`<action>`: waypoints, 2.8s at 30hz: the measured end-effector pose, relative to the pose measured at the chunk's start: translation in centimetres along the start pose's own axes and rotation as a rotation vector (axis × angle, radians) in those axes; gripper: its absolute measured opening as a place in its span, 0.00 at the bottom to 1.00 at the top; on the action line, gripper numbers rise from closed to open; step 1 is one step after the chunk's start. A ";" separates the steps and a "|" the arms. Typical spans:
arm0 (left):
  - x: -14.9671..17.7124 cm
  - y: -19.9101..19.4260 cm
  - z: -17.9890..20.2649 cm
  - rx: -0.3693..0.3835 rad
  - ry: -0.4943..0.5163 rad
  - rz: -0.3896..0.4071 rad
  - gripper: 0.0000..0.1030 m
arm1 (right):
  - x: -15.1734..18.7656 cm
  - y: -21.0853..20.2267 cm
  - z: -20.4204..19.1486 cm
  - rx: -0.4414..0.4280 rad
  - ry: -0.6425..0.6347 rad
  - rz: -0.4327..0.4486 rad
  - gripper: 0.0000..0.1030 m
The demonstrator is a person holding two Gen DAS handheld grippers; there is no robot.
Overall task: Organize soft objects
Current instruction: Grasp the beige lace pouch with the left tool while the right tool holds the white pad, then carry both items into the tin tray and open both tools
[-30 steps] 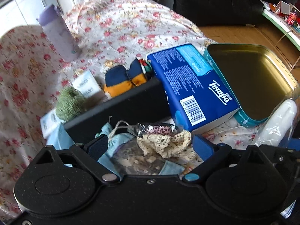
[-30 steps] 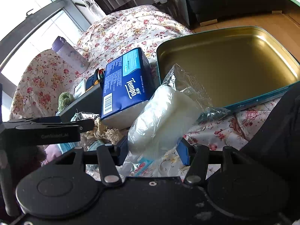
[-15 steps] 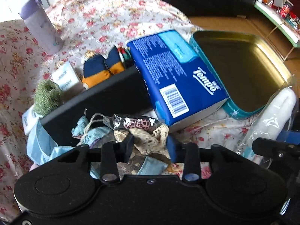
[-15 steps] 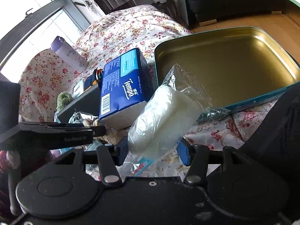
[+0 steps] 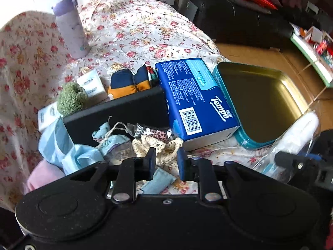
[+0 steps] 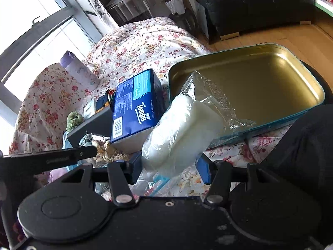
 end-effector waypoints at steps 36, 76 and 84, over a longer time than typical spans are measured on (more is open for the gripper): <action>-0.8 -2.6 -0.3 -0.058 -0.090 0.067 0.51 | -1.3 -1.2 0.6 0.040 -0.004 0.036 0.53; -6.4 3.6 14.7 0.120 0.092 -0.007 0.66 | -9.0 1.7 12.3 0.392 0.072 0.090 0.88; -5.8 3.8 14.3 0.099 0.090 -0.016 0.69 | -8.5 2.0 13.4 0.359 0.139 0.087 0.88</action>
Point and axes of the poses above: each gripper's, at about its wrist camera, not at the fingertips, and y roughly the way its jaws point, z to its right, x to its underside, the point moved 4 cm from there along y, roughly the way its jaws point, and after that the axes turned 8 degrees about -y, right-handed, at the moved point
